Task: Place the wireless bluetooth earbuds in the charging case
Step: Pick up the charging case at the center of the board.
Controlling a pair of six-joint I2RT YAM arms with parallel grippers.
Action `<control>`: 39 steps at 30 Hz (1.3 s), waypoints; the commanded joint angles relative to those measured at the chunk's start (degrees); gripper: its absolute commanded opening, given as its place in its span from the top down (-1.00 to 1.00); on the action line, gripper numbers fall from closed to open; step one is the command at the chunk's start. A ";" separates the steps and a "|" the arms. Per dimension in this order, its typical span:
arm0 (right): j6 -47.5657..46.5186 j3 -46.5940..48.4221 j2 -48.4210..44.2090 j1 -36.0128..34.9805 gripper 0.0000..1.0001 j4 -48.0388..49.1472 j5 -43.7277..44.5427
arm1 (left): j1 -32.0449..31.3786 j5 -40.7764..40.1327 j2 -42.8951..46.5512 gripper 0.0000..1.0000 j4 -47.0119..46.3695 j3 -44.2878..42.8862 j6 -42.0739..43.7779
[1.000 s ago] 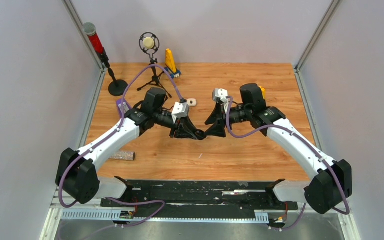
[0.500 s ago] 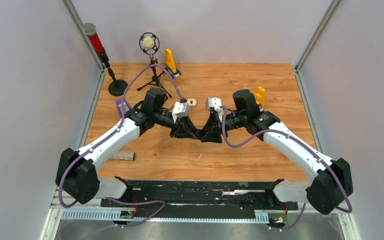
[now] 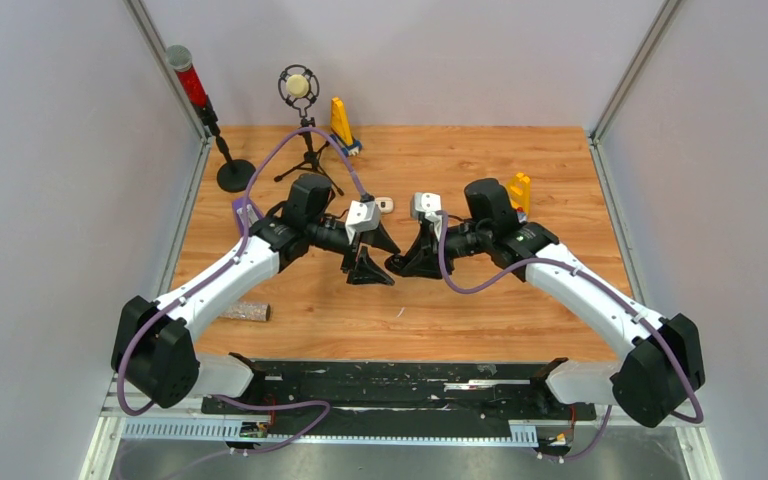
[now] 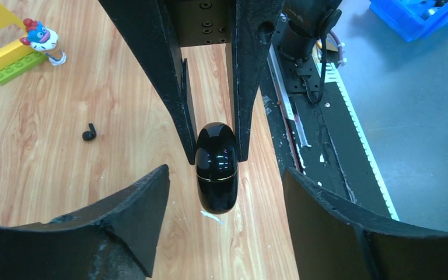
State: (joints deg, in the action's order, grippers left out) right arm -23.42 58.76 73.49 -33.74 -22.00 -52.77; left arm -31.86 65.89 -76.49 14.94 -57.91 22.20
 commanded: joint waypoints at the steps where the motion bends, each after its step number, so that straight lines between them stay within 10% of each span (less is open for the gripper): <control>1: 0.43 0.39 -2.63 -0.28 0.90 2.69 0.36 | -0.22 0.23 1.55 -0.64 -2.73 -0.27 -2.57; 13: 0.51 -1.14 -5.02 -0.26 0.95 4.96 3.55 | 0.62 -3.77 -1.00 -0.63 -11.48 0.56 -13.82; 39: 1.79 -1.50 -4.94 -0.27 0.97 7.58 7.06 | 0.66 -1.36 -2.45 0.62 -12.38 0.00 -17.10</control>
State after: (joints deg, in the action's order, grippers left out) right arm -21.67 57.04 69.23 -33.74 -17.63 -45.91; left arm -31.38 63.48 -78.96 3.86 -57.69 6.00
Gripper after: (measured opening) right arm 0.299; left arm 0.366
